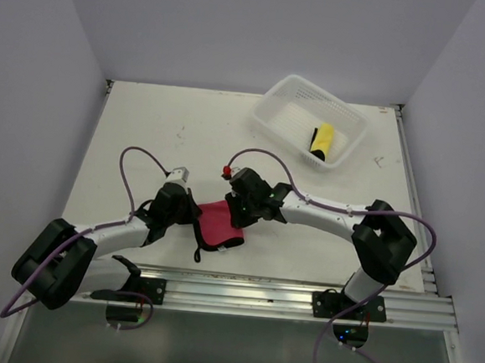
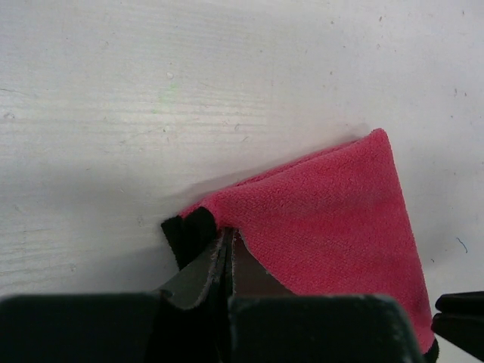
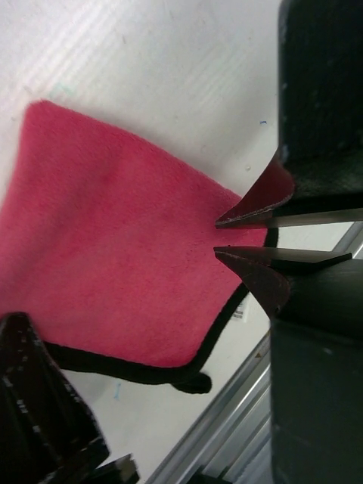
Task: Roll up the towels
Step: Fold the towel
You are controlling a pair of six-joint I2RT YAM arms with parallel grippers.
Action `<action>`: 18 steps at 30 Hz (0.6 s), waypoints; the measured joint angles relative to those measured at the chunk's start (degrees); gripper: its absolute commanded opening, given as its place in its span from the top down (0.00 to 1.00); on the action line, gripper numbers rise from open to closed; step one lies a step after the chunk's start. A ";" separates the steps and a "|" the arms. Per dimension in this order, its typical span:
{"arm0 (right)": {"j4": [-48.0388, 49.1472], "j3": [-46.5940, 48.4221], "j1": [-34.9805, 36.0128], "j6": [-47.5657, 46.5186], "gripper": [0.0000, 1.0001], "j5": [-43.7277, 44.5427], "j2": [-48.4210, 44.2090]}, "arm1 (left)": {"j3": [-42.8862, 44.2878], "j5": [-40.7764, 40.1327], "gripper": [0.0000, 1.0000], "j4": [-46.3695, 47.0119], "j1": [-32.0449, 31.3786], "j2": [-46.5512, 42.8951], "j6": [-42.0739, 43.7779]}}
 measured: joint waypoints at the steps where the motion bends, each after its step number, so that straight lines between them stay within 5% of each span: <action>1: 0.35 -0.70 0.44 0.02 0.82 -0.02 -0.11 | 0.00 0.00 1.00 0.02 0.00 0.00 0.00; 18: 5.77 -10.10 1.92 1.73 0.80 -1.07 -0.11 | -0.76 -0.07 1.00 -0.39 -0.07 -1.68 -0.02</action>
